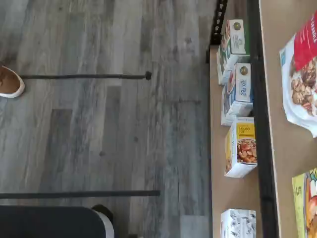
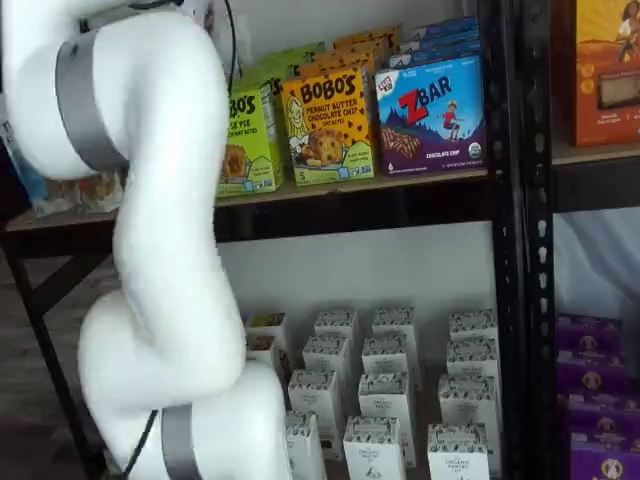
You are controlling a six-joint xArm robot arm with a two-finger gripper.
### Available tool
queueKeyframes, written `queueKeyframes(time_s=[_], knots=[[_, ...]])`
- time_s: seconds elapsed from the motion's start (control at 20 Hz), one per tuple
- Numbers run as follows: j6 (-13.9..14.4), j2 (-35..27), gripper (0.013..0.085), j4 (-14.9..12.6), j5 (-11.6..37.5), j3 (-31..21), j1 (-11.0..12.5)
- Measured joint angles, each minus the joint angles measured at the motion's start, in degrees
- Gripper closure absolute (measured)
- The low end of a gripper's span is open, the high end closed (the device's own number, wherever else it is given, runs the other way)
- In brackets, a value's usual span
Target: Pick the green box on the top shelf, the fourth from the left
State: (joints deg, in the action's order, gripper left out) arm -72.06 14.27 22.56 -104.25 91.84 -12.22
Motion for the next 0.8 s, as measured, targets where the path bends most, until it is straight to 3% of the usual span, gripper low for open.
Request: queueKeyframes(time_s=[0.45, 0.8], knots=[[-1.00, -0.85, 0.0130, 0.63, -0.30, 2.40, 1.78], [-1.18, 2.00, 0.0130, 0.41, 6.47, -1.59, 1.41]])
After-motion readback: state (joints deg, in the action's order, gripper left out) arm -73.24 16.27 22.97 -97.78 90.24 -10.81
